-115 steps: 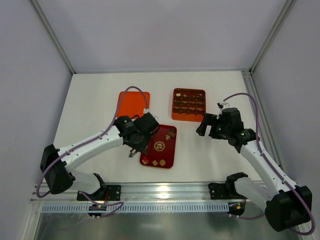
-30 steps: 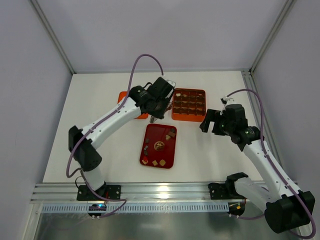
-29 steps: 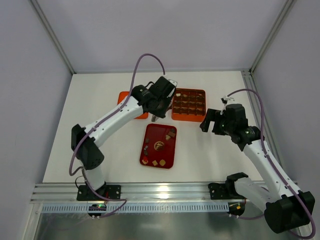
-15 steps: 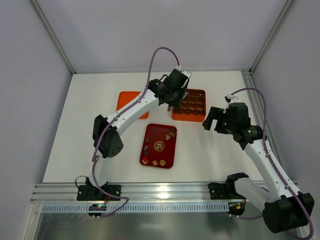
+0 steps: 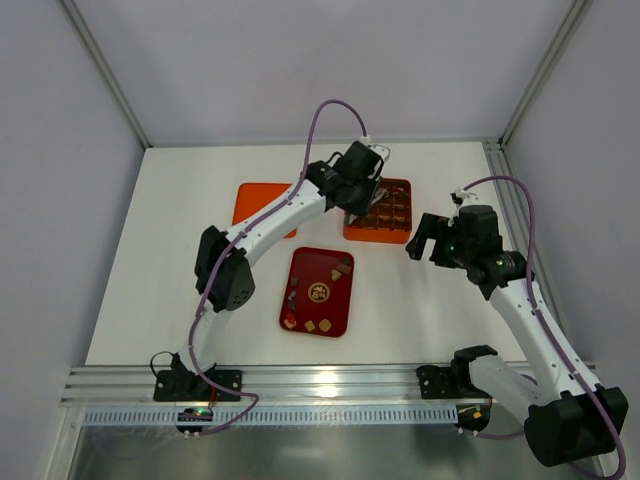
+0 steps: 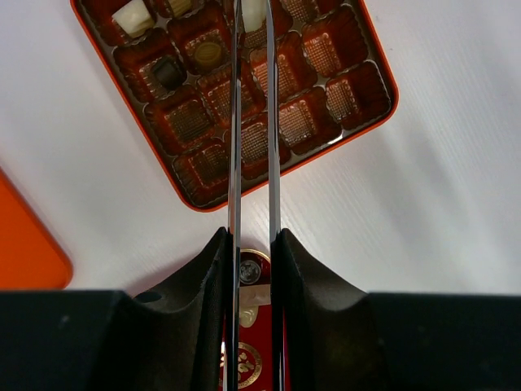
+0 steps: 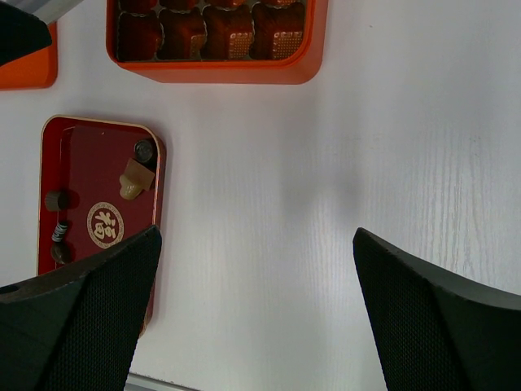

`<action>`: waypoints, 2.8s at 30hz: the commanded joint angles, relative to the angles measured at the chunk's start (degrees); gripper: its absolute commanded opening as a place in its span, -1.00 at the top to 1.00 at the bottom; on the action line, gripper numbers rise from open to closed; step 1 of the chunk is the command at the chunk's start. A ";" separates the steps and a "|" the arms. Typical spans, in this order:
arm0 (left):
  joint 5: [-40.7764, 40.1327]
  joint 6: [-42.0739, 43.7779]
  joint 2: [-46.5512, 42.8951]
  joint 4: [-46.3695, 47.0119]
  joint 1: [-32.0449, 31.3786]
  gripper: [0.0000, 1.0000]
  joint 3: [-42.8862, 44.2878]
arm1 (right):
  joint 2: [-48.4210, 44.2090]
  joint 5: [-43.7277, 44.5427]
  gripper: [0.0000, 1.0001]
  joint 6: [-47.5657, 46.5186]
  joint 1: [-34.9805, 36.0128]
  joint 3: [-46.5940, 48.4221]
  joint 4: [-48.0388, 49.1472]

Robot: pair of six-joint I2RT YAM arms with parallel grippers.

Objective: Pack the chocolate

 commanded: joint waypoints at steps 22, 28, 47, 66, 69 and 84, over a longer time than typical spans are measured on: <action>1.06 0.10 -0.43 5.25 0.16 0.36 -2.55 | -1.48 -1.16 -1.00 -0.43 -0.35 0.59 1.24; 0.97 0.19 -0.52 5.25 0.16 0.24 -2.46 | -1.92 -1.16 -0.99 -0.52 -0.35 0.41 1.32; 1.50 -1.30 -8.78 5.96 1.39 0.21 -4.04 | -2.71 -1.16 -1.00 -0.70 -0.35 0.24 1.24; -7.83 -11.76 -45.59 5.42 32.55 0.16 -49.11 | -1.92 -7.83 -0.99 -0.08 -0.26 -0.90 4.05; -4.75 -12.47 -46.31 7.79 42.48 0.16 -55.27 | -1.92 -9.06 -0.99 0.27 -0.35 -2.22 5.63; -4.21 -13.88 -26.11 17.47 57.73 0.01 -55.28 | -0.78 -11.44 -0.99 0.62 -0.26 -3.63 9.15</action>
